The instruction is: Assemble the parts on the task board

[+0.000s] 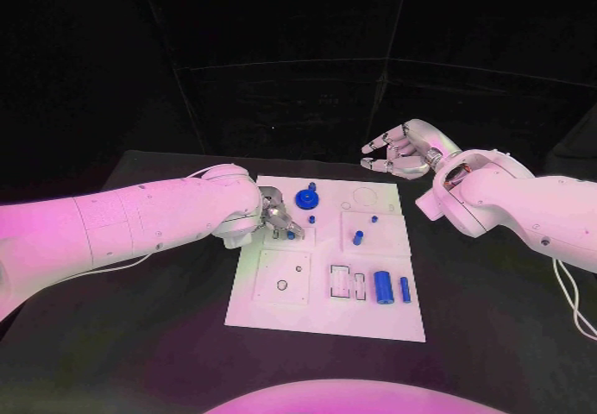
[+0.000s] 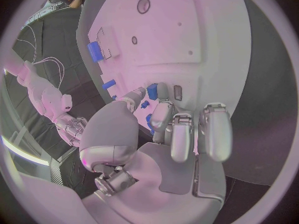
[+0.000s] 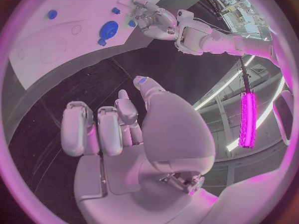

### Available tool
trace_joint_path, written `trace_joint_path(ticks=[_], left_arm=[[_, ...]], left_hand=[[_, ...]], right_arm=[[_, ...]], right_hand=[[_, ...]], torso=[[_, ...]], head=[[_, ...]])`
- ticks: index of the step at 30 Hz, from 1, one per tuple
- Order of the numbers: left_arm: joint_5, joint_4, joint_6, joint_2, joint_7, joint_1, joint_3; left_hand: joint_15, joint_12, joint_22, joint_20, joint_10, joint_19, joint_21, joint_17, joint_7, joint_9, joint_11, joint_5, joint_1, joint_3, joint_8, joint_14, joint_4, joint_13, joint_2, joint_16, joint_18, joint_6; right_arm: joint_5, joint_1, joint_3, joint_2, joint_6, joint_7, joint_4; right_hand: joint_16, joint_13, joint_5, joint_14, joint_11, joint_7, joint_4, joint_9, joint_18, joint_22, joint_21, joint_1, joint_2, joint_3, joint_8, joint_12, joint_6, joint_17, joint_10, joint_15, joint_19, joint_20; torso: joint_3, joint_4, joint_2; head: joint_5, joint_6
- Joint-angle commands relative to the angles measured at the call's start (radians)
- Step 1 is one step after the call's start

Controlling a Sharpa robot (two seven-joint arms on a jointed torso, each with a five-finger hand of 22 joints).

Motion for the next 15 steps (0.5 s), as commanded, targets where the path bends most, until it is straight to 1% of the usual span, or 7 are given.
trace_joint_path(ticks=[1,2,5,10,11,13,15], left_arm=[[-0.001,0.001,-0.008,-0.003,-0.007,0.0,0.0],[-0.001,0.002,-0.011,-0.004,-0.007,0.0,0.0],[-0.001,0.009,-0.021,-0.013,-0.005,0.001,0.001],[0.0,0.029,-0.03,-0.033,-0.003,0.006,0.004],[0.0,0.036,-0.03,-0.04,-0.001,0.009,0.008],[0.001,0.047,-0.027,-0.051,0.001,0.015,0.021],[0.002,0.055,-0.028,-0.063,0.002,0.023,0.033]], left_hand=[[-0.007,0.003,0.024,-0.007,0.008,0.013,0.002,0.263,-0.001,-0.002,-0.002,-0.097,-0.004,-0.053,-0.005,0.106,0.024,0.004,0.01,0.003,-0.007,0.006],[-0.007,0.004,0.026,-0.007,0.008,0.014,0.003,0.263,-0.002,-0.002,-0.002,-0.117,0.003,-0.072,-0.005,0.106,0.033,0.005,0.016,0.003,-0.007,0.006],[-0.007,0.006,0.028,-0.008,0.009,0.015,0.003,0.263,-0.001,-0.003,-0.004,-0.148,0.013,-0.116,-0.004,0.106,0.056,0.007,0.023,0.003,-0.007,0.007],[-0.008,0.004,0.021,-0.009,0.008,0.012,-0.003,0.263,-0.001,-0.003,-0.003,-0.157,0.021,-0.168,-0.003,0.106,0.08,0.005,0.02,0.003,-0.006,0.005],[-0.009,0.002,0.017,-0.009,0.006,0.011,-0.006,0.263,-0.002,-0.003,-0.002,-0.158,0.026,-0.182,-0.003,0.106,0.086,0.004,0.019,0.003,-0.005,0.003],[-0.009,-0.004,0.009,-0.01,0.002,0.008,-0.012,0.263,0.0,-0.002,-0.003,-0.159,0.038,-0.211,-0.002,0.106,0.097,-0.003,0.016,0.003,-0.003,-0.001],[-0.009,-0.025,-0.008,-0.01,-0.013,0.001,-0.026,0.263,0.003,-0.002,0.001,-0.159,0.052,-0.235,-0.005,0.106,0.107,-0.028,0.017,0.003,0.001,-0.016]], right_arm=[[0.004,0.002,0.001,0.0,-0.007,0.002,0.0],[0.004,0.002,0.001,0.0,-0.007,0.002,0.0],[0.004,0.002,0.001,-0.001,-0.007,0.002,-0.001],[0.004,0.002,0.001,-0.002,-0.008,0.003,-0.003],[0.005,0.002,0.001,-0.003,-0.007,0.004,-0.004],[0.01,0.002,0.001,-0.003,-0.004,0.007,-0.006],[0.014,0.002,0.001,-0.004,-0.003,0.008,-0.009]], right_hand=[[-0.005,-0.001,0.004,0.043,-0.002,-0.005,0.008,0.0,0.012,-0.001,-0.005,-0.008,0.0,0.001,0.004,-0.001,0.004,-0.001,-0.004,-0.007,-0.004,0.0],[-0.005,-0.001,0.004,0.043,-0.002,-0.005,0.008,0.0,0.012,-0.001,-0.005,-0.008,0.0,0.001,0.004,-0.001,0.004,-0.001,-0.004,-0.007,-0.004,0.0],[-0.006,-0.001,0.004,0.043,-0.002,-0.005,0.01,0.0,0.012,-0.001,-0.005,-0.01,0.0,0.0,0.004,-0.001,0.004,-0.001,-0.004,-0.007,-0.004,0.0],[-0.006,-0.001,0.003,0.043,-0.002,-0.005,0.011,0.0,0.012,-0.001,-0.005,-0.011,0.0,-0.001,0.004,-0.001,0.003,-0.002,-0.004,-0.007,-0.004,0.0],[-0.006,-0.001,0.003,0.043,-0.002,-0.005,0.011,0.0,0.012,-0.001,-0.005,-0.011,0.0,-0.001,0.004,-0.001,0.003,-0.002,-0.004,-0.007,-0.004,0.0],[-0.006,-0.001,-0.003,0.043,-0.002,-0.005,0.016,0.0,0.012,-0.001,-0.006,-0.016,-0.002,-0.004,0.005,0.0,0.003,-0.001,-0.004,-0.007,-0.004,0.0],[-0.006,0.001,-0.011,0.043,-0.002,-0.005,0.019,0.0,0.012,-0.002,-0.006,-0.017,-0.002,-0.006,0.005,0.002,0.002,-0.001,-0.004,-0.007,-0.004,0.0]], torso=[[-0.0011,0.0011,0.0],[-0.0011,0.0011,0.0],[-0.0013,0.001,0.0],[-0.0013,0.0004,-0.001],[-0.0017,-0.0003,-0.001],[-0.0019,-0.0003,-0.001],[-0.0013,0.0001,0.0]], head=[[-0.001,0.001],[-0.001,0.001],[-0.002,0.001],[-0.003,0.004],[-0.003,0.004],[-0.004,0.005],[-0.006,0.006]])
